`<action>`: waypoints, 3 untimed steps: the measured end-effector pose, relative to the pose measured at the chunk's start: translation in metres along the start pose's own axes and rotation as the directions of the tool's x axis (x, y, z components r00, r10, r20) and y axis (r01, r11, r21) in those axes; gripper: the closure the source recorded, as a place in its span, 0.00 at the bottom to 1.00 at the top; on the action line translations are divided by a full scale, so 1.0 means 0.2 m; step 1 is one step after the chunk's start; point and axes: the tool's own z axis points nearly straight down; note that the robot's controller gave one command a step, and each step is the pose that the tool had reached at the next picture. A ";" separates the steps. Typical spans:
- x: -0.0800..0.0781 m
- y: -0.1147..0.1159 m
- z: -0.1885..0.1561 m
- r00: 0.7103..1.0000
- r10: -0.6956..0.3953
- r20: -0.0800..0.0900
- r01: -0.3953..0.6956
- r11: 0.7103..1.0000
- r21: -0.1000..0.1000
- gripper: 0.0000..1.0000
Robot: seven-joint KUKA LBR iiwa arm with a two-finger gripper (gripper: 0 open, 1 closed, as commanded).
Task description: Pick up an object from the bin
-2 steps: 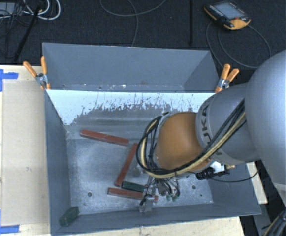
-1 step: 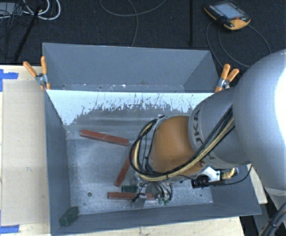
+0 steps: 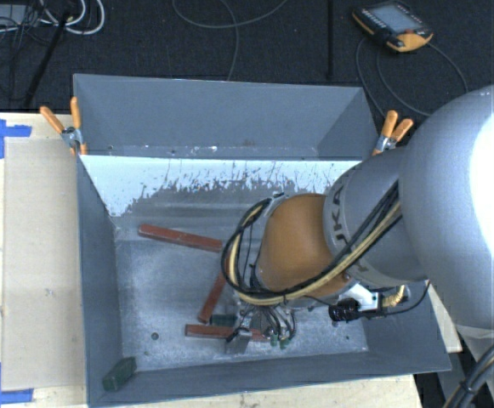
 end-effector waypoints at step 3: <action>-0.22 0.40 -0.24 0.925 -0.381 0.004 0.381 0.925 0.001 1.00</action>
Offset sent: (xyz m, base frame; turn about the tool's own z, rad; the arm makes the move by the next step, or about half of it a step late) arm 0.0581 0.0696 0.0485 -0.3900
